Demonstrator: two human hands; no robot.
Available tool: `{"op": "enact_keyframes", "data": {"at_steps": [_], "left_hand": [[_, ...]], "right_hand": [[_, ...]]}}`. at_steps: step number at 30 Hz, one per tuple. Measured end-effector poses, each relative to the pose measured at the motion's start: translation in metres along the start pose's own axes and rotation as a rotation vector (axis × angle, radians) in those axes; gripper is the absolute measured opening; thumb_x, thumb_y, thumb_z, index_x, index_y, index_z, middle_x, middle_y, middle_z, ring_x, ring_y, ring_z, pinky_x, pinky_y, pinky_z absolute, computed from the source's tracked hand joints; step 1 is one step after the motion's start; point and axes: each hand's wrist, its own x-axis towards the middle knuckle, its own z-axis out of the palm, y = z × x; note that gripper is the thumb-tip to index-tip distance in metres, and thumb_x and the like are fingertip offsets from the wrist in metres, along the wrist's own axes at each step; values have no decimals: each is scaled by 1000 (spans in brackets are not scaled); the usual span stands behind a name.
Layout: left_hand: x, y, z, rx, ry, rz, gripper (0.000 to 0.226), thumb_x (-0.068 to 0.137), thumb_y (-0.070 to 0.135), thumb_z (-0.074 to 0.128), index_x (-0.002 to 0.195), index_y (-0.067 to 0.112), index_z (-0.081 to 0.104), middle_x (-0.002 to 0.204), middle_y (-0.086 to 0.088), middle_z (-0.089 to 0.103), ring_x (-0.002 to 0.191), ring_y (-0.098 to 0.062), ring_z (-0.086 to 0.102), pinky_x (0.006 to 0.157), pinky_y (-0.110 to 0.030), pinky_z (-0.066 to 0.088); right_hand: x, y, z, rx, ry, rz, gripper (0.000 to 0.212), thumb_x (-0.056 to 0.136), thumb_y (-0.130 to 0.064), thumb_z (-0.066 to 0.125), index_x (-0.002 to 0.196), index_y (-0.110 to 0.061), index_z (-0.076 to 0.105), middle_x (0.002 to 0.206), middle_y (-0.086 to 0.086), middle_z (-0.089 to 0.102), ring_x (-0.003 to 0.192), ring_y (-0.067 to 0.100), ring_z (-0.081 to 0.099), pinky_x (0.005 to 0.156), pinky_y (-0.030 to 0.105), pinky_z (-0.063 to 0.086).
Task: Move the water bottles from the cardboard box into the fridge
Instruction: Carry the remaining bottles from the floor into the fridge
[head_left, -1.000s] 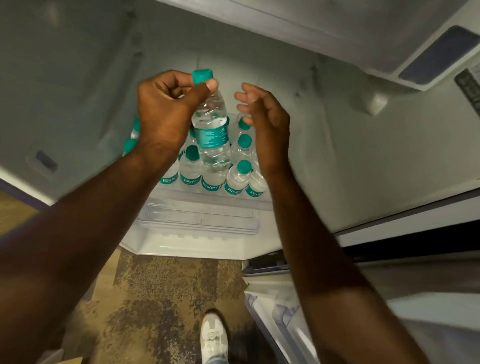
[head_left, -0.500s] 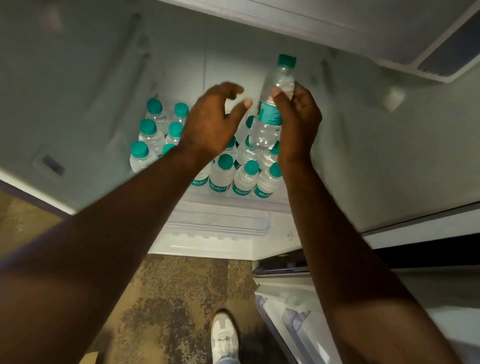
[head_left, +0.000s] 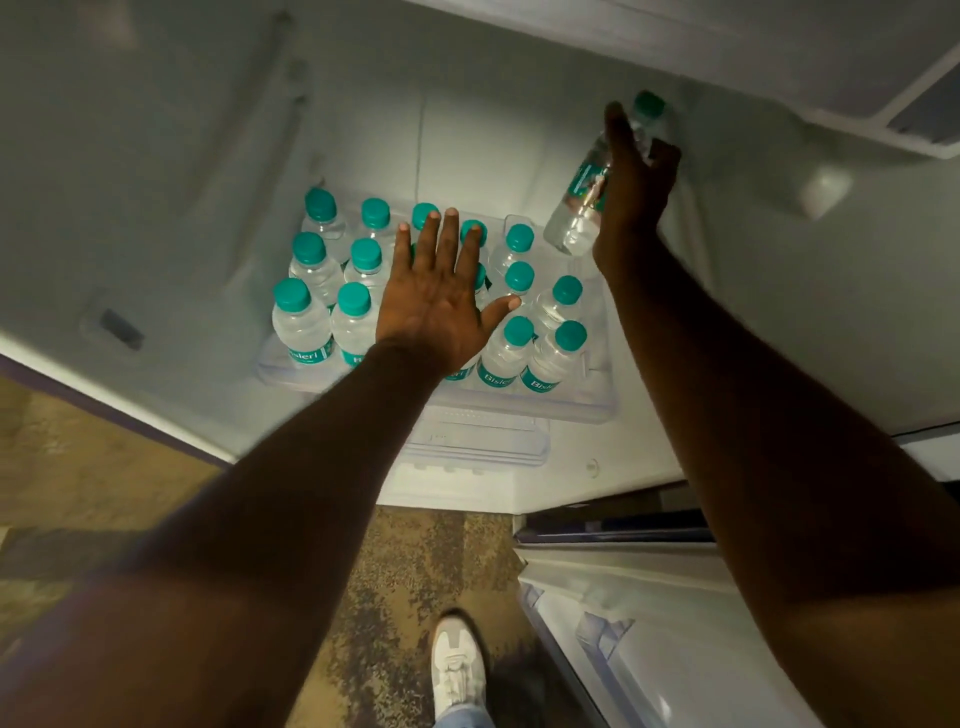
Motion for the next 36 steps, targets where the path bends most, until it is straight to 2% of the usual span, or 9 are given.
{"op": "enact_keyframes", "data": {"at_steps": [4,7,10,17,22,25,29,34,36], "left_hand": [[0,-3,0,29,10,24,93,89,74,-11,160,14,-12,168,-12,-16,155,-31,-15,126,-52,-4],[2,-4,-1,16,8,29,94,87,75,-13,159,14,-14,167,-11,-18,154,-30,-16,126,-52,-5],[3,-1,-1,8,2,12,96,85,76,-15,158,16,-17,167,-9,-22,154,-31,-18,125,-53,-4],[3,-2,-3,-6,-14,11,97,82,76,-17,158,16,-17,167,-9,-22,154,-30,-18,126,-52,-3],[3,-3,-2,-7,-16,15,96,84,76,-14,158,16,-17,167,-9,-21,154,-30,-18,126,-52,-2],[3,-2,0,-10,-14,10,96,84,77,-14,159,17,-16,167,-8,-21,154,-30,-17,126,-52,-2],[2,-2,0,-20,-12,10,96,84,78,-11,159,18,-16,167,-7,-20,154,-29,-16,126,-52,-2],[2,0,-1,-14,-15,5,96,84,77,-13,159,18,-16,167,-7,-20,154,-29,-17,126,-52,-3],[0,0,-2,-10,-18,4,95,84,76,-15,159,18,-15,167,-7,-20,154,-29,-16,126,-52,-3]], "right_hand": [[-1,17,-7,-334,-31,-216,48,76,-32,86,110,-6,63,102,4,71,86,13,70,71,21,57],[-7,32,-16,-539,-70,-227,46,73,-40,85,106,-14,65,101,-5,71,87,12,70,76,26,59],[-9,46,-27,-659,-135,-212,49,77,-42,82,112,-15,61,103,-8,67,91,13,67,84,28,57],[-5,49,-40,-811,-413,-142,41,84,-22,79,120,-9,63,118,5,69,103,20,66,93,29,55],[-9,41,-39,-875,-542,-67,41,87,-9,74,124,-6,60,123,8,65,103,18,62,84,18,48],[-12,46,-39,-843,-571,10,43,83,-3,74,123,-9,58,123,8,64,108,24,63,86,24,54],[-11,48,-38,-844,-589,44,43,84,-4,73,122,-12,55,125,10,61,109,26,63,94,34,56],[-10,39,-32,-881,-650,130,49,91,-7,68,135,-18,50,138,6,54,118,23,58,92,27,51],[-15,35,-29,-886,-653,131,48,95,-13,65,139,-19,48,142,5,53,121,23,57,94,29,49]]}}
